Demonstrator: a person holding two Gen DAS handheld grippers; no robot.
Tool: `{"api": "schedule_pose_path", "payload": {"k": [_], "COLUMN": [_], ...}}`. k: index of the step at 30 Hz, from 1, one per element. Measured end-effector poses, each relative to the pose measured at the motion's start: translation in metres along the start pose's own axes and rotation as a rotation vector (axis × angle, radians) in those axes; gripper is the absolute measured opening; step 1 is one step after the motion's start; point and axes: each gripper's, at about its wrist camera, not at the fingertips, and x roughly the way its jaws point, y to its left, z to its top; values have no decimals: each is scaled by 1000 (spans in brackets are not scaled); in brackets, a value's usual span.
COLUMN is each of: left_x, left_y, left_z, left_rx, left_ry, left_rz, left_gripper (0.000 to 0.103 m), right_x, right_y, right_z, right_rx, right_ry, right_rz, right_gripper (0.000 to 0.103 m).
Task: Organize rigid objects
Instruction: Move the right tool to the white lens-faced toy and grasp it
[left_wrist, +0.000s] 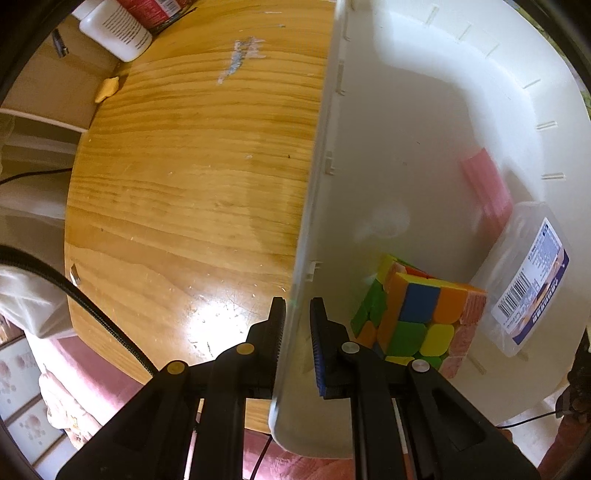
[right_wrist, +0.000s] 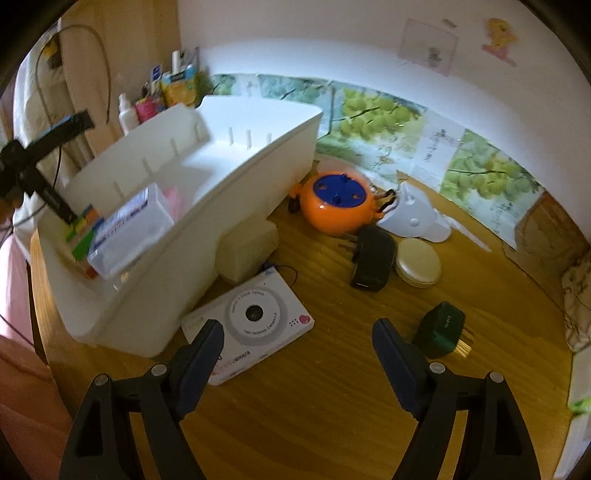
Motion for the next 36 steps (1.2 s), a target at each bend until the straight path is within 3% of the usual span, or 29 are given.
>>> {"api": "schedule_pose_path", "payload": {"k": [12,16,18,36], "left_x": [4,7,8,8], "left_y": [10,13,15,13], "left_z": [-1,0,2,4], "left_rx": [-45,-57,-63,-66], "left_ry": [8,13,16,30], "left_rz": [17,18,19,26], "left_gripper": [16,17,17,18], "right_x": [24,29,31,60], "right_y": [8,12,14,30], "right_z": [1,1,2,-2], "right_rx": [-110,-142,-157,-285], "right_ry": [29,33,33,80], "right_rz": [148,181,190,182], "right_gripper": [87,96,101,101]}}
